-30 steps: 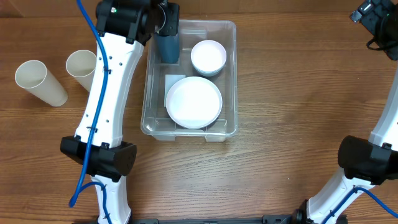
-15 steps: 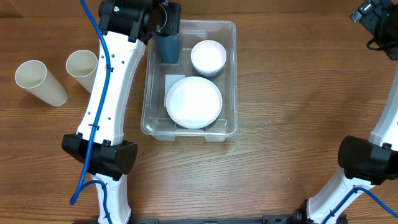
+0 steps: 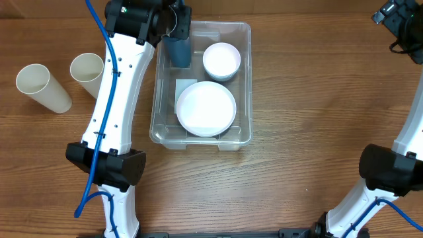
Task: Pack container
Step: 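Lower the second blue cup into the first blue cup in the container, then release the blue cup and move the left gripper to a cream cup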
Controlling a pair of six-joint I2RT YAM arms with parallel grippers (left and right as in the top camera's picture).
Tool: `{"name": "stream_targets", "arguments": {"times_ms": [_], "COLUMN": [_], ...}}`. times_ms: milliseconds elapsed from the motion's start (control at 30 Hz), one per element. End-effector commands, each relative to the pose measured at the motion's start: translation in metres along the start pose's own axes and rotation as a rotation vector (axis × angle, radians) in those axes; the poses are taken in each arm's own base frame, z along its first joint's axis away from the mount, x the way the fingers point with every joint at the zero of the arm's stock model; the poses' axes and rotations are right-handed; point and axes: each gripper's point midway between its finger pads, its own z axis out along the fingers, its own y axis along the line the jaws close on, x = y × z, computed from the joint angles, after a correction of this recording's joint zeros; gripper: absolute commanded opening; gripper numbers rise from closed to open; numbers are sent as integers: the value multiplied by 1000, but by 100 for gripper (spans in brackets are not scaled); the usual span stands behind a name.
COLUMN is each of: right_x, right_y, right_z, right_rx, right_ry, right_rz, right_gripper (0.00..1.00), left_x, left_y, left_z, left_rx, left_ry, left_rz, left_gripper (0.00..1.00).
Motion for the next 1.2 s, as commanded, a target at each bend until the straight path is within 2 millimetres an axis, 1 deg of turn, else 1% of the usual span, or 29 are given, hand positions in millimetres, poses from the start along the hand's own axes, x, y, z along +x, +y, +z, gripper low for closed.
{"name": "stream_targets", "arguments": {"times_ms": [0, 133, 200, 267, 333, 367, 400, 433, 467, 500, 567, 633, 667, 700, 733, 833, 900, 933, 1067, 1167], "right_x": [-3, -3, -3, -3, -3, -3, -3, -3, -3, -3, -3, -3, -3, -3, -3, -3, -3, -3, -3, -3], "right_y": [1, 1, 1, 1, 1, 1, 1, 1, 1, 1, 1, 1, 1, 1, 1, 1, 1, 1, 1, 1], "right_z": [-4, -4, -4, -4, -4, -4, -4, -4, -4, -4, -4, -4, -4, -4, -4, -4, -4, -4, -4, -4], "right_rx": [-3, -3, -3, -3, -3, -3, -3, -3, -3, -3, -3, -3, -3, -3, -3, -3, -3, -3, -3, -3], "right_ry": [-18, -18, -18, -18, -18, -18, -18, -18, -18, -18, -17, -18, -18, -17, -18, -17, -18, -18, -18, -18], "right_rz": [5, 5, 5, 5, 5, 5, 5, 5, 5, 5, 4, 5, 5, 4, 5, 4, 5, 5, 5, 5], "right_gripper": [100, 100, 100, 100, 100, 100, 100, 100, 100, 100, 100, 100, 100, 100, 100, 100, 100, 100, 100, 100], "left_x": [-5, -6, -8, -7, -1, 5, 10, 17, 23, 32, 55, 75, 83, 87, 92, 107, 112, 116, 116, 116], "left_y": [-3, -2, 1, 8, 19, 33, 43, 57, 68, 81, 103, 117, 126, 132, 138, 162, 173, 182, 192, 196], "left_z": [-2, -2, -6, -17, -35, -49, -58, -71, -79, -87, -94, -96, -94, -93, -89, -68, -53, -40, -21, -4], "left_rx": [1, -8, -24, -31, -47, -84, -108, -139, -161, -197, -259, -288, -300, -306, -317, -350, -360, -368, -375, -375], "left_ry": [-20, -25, -32, -33, -23, -9, 0, 13, 26, 51, 136, 217, 250, 266, 287, 336, 342, 340, 315, 294], "left_rz": [13, 12, 11, -22, -67, -120, -149, -183, -197, -215, -252, -276, -288, -300, -313, -359, -379, -396, -410, -410], "left_gripper": [44, 43, 44, 50, 54, 56, 56, 57, 58, 61, 66, 68, 72, 76, 77, 79, 80, 80, 87, 88]}}
